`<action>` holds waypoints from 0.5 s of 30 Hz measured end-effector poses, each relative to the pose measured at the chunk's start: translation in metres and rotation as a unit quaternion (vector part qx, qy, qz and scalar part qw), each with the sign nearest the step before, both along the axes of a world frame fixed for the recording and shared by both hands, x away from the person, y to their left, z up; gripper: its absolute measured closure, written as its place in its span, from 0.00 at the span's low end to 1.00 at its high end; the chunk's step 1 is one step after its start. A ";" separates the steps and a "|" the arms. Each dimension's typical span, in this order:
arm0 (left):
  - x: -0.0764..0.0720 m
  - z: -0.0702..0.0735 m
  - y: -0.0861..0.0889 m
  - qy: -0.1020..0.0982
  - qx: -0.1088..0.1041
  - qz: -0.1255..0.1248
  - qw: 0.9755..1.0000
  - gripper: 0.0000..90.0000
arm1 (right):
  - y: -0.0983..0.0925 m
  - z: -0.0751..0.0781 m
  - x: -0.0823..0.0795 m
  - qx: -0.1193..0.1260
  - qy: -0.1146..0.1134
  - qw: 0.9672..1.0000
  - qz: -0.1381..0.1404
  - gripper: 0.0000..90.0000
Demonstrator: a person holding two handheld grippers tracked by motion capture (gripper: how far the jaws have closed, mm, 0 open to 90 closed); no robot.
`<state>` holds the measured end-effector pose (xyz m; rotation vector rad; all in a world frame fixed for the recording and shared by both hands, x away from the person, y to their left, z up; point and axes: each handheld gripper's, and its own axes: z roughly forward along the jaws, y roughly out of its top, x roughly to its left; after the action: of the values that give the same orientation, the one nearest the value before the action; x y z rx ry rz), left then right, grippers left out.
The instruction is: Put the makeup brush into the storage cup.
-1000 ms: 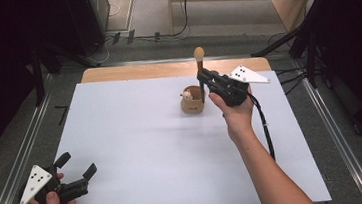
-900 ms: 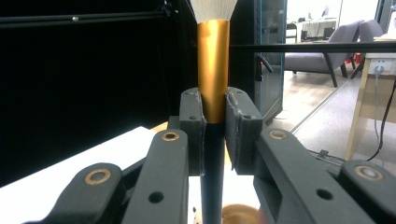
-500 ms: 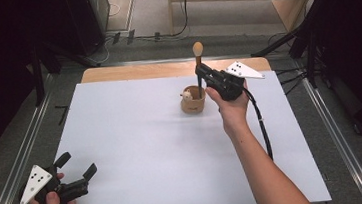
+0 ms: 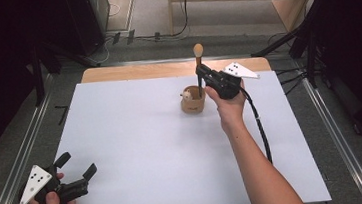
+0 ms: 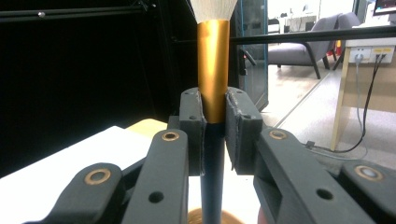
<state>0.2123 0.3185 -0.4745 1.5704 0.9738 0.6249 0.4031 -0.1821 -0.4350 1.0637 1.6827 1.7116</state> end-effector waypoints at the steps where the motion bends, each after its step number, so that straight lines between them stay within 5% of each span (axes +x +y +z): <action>1: 0.000 0.000 0.000 0.000 0.000 0.000 1.000 0.02 | 0.000 -0.001 0.001 0.000 0.000 1.000 -0.001 0.89; 15: 0.000 0.000 0.000 -0.001 -0.001 -0.001 1.000 0.02 | 0.007 -0.018 0.009 -0.013 0.014 1.000 0.000 0.89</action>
<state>0.2122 0.3190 -0.4743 1.5683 0.9715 0.6232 0.4118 -0.1748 -0.4527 1.0814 1.7169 1.6775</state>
